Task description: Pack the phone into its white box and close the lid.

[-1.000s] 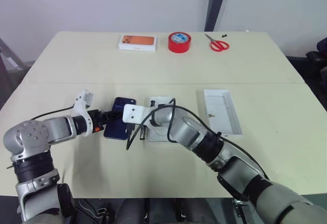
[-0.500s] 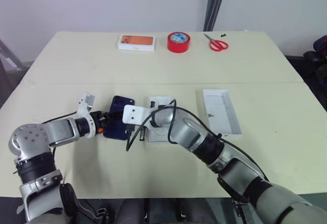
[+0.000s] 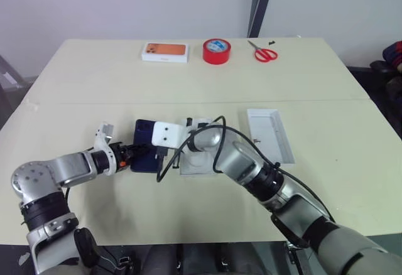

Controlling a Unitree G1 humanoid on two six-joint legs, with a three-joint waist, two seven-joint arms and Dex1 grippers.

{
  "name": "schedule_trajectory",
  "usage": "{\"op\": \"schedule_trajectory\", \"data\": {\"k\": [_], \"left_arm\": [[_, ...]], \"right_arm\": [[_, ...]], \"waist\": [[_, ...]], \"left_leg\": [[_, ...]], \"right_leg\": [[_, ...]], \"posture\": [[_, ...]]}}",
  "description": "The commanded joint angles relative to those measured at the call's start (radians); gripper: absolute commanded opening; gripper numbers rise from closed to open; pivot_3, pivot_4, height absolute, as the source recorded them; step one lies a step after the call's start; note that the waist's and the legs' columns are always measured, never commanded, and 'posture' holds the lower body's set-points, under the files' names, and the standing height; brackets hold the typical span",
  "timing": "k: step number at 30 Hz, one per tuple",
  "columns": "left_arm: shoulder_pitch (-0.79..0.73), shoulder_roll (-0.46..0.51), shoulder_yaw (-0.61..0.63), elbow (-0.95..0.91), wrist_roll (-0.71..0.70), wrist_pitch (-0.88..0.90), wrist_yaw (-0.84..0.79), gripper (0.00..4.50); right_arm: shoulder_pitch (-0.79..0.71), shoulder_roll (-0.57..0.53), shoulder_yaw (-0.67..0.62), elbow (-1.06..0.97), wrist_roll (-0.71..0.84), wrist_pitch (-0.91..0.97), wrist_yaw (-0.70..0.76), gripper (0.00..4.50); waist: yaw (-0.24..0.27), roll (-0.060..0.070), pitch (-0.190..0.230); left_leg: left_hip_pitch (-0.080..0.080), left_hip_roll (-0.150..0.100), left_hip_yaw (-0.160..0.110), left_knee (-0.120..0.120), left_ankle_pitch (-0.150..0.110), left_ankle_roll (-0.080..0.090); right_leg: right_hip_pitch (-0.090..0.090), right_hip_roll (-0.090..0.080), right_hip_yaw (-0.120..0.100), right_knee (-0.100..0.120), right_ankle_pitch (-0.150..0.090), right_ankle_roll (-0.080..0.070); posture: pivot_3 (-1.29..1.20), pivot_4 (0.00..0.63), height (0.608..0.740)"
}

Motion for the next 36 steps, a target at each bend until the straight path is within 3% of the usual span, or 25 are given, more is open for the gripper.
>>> {"op": "schedule_trajectory", "data": {"k": [1,9,13,17,25,33,34,36], "left_arm": [[0.008,-0.008,0.033,-0.016,-0.055,0.008,0.037,0.07],[0.065,-0.028,0.013,-0.073,-0.298,-0.099,0.155,0.07],[0.095,-0.042,-0.117,-0.196,-0.533,-0.268,0.282,0.07],[0.092,-0.067,-0.298,-0.301,-0.669,-0.449,0.426,0.07],[0.073,-0.124,-0.54,-0.328,-0.681,-0.641,0.556,0.07],[0.045,-0.12,-0.683,-0.279,-0.63,-0.65,0.547,0.07],[0.044,-0.116,-0.692,-0.277,-0.629,-0.65,0.546,0.98],[0.04,-0.106,-0.704,-0.274,-0.625,-0.652,0.543,1.76]], "right_arm": [[-0.013,-0.015,-0.038,-0.084,0.012,0.017,0.012,0.0],[0.017,-0.111,-0.09,-0.236,0.048,0.072,0.055,0.0],[0.05,-0.212,-0.182,-0.331,0.123,0.08,0.117,0.0],[0.071,-0.319,-0.286,-0.325,0.171,0.081,0.136,0.0],[0.1,-0.409,-0.34,-0.253,0.177,0.058,0.097,0.0],[0.129,-0.405,-0.326,-0.275,0.181,0.085,0.068,0.0],[0.128,-0.405,-0.325,-0.275,0.182,0.087,0.067,0.0],[0.126,-0.403,-0.324,-0.277,0.184,0.091,0.064,0.0]], "waist": [[0.0,0.0,0.0],[0.0,0.0,0.0],[0.009,-0.002,0.001],[0.026,-0.002,0.001],[0.022,-0.002,0.002],[0.028,-0.002,0.002],[0.028,-0.002,0.002],[0.028,-0.002,0.002]], "left_leg": [[0.0,0.0,0.0,0.0,0.0,0.0],[0.0,0.0,0.0,0.0,0.0,0.0],[-0.001,0.0,0.0,-0.001,-0.001,0.001],[-0.001,-0.001,0.0,-0.001,-0.002,0.002],[-0.001,-0.001,0.002,-0.001,-0.001,0.002],[-0.001,-0.001,0.002,0.0,0.001,-0.001],[-0.001,-0.001,0.002,0.0,0.001,-0.001],[-0.001,-0.001,0.002,0.0,0.001,-0.001]], "right_leg": [[0.0,0.0,0.0,0.0,0.0,0.0],[0.0,0.0,0.0,0.0,0.0,0.0],[0.0,-0.001,0.0,-0.001,0.0,0.0],[0.002,-0.003,-0.001,-0.005,0.0,0.0],[0.002,-0.002,-0.001,-0.007,0.0,0.0],[0.003,-0.002,0.0,-0.008,0.0,0.0],[0.003,-0.001,0.0,-0.008,0.0,0.0],[0.003,-0.001,0.0,-0.008,0.0,0.0]], "posture": [[0.0,0.15,0.725],[0.0,0.15,0.725],[0.0,0.15,0.725],[0.0,0.15,0.725],[0.0,0.15,0.725],[0.0,0.15,0.725],[0.0,0.15,0.725],[0.0,0.15,0.725]]}}
